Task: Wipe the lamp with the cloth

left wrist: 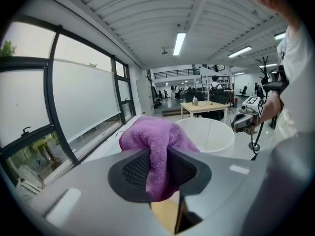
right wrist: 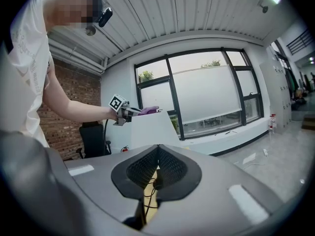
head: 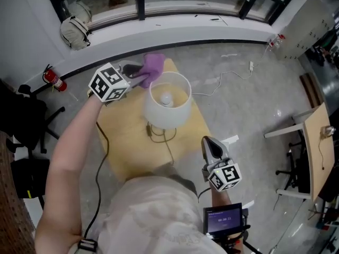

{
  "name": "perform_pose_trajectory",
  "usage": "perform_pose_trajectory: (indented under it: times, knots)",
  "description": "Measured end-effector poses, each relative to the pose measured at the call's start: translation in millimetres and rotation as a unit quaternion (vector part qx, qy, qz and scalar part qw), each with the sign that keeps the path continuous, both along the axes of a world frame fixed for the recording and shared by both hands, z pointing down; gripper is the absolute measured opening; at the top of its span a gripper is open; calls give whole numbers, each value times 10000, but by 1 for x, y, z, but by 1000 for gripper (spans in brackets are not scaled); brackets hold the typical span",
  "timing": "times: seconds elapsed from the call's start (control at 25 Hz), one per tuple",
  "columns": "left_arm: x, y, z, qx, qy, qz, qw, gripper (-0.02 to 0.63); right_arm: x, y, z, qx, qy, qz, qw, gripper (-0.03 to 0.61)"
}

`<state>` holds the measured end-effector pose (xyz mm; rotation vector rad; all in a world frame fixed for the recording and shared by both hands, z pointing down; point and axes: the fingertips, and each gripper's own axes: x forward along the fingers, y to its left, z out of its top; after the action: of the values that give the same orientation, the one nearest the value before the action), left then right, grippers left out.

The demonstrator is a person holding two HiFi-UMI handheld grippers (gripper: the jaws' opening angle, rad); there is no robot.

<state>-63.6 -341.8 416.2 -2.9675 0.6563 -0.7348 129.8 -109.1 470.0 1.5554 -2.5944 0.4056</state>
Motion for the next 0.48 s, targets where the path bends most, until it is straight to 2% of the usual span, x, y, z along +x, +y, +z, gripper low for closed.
perform_pose_trajectory:
  times: [0.48]
  knots:
    - [6, -23, 77, -16, -1044, 32, 9945, 91, 33, -15, 11, -165, -104, 154, 9997, 14]
